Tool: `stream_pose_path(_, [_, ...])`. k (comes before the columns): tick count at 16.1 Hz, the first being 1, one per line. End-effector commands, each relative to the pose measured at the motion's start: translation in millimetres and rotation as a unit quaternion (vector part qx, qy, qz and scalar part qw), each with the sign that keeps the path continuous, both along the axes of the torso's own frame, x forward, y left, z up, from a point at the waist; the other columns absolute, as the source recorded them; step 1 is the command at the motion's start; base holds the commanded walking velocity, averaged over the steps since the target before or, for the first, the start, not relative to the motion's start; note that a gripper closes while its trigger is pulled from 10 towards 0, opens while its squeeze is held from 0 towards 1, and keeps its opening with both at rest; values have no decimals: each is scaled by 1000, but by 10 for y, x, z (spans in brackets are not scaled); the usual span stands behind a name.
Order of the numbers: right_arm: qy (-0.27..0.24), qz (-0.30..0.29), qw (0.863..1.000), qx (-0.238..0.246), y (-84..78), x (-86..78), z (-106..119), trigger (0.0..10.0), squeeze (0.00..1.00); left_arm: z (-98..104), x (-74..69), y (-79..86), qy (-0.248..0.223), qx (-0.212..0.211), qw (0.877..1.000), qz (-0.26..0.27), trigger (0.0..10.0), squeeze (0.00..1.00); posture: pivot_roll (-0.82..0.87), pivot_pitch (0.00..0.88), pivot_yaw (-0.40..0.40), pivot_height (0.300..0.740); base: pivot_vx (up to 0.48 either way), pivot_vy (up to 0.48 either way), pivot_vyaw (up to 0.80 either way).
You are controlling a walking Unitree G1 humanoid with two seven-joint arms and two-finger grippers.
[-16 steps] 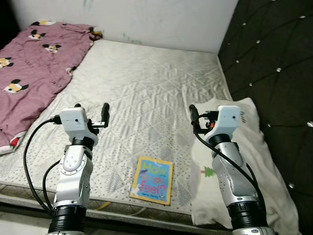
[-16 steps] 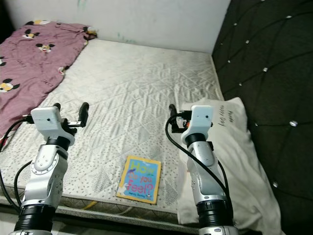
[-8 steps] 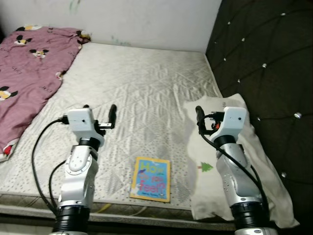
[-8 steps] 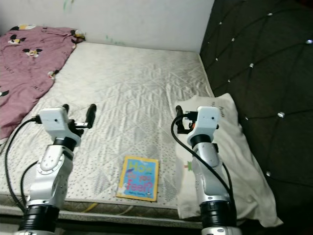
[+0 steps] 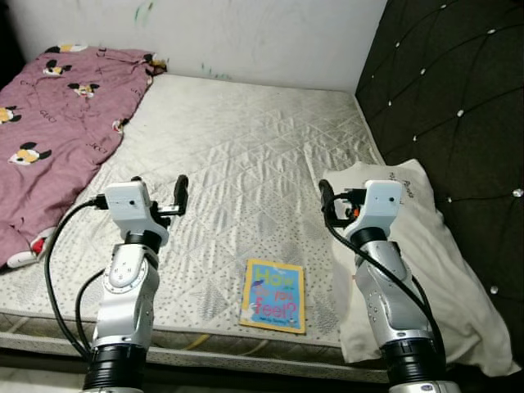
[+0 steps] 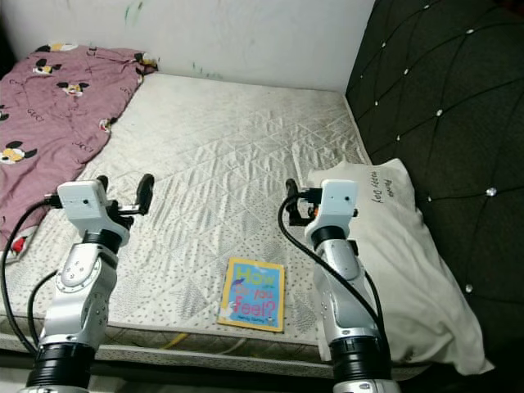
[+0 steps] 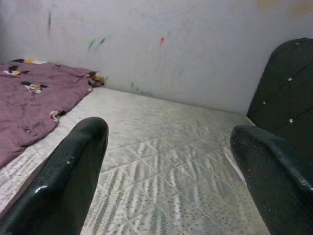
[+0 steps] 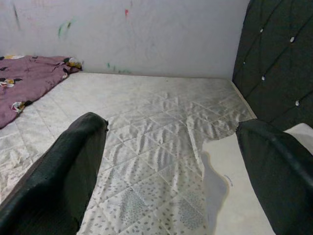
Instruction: Clean up the room
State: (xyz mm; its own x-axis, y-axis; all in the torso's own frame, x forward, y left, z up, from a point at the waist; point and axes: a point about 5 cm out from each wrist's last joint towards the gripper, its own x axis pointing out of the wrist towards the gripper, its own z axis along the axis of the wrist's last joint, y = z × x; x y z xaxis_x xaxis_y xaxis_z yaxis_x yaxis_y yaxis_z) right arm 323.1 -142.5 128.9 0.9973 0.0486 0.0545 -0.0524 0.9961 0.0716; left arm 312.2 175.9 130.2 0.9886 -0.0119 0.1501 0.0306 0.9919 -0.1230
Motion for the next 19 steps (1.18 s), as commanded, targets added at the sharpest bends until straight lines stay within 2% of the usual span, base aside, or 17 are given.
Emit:
stream_pose_path(1, [9,-4,1000,-3,-36,5,-29,10000,0,20,13,-26,-2,4,1000,-7,10000,0,-75,9,-25,740,0,480,0])
stream_pose_path(11, [14,-4,1000,-5,-29,9,-49,10000,0,39,43,-31,-4,2,1000,-7,10000,0,-79,9,-24,740,0,480,0])
stream_pose_path(14, [15,-4,1000,-6,-28,10,-55,10000,0,38,45,-30,-4,1,1000,-7,10000,0,-79,9,-24,740,0,480,-673])
stream_pose_path(19, [17,-3,1000,-9,-24,6,-67,10000,0,32,57,-36,0,0,1000,-7,10000,0,-81,11,-24,740,0,480,0])
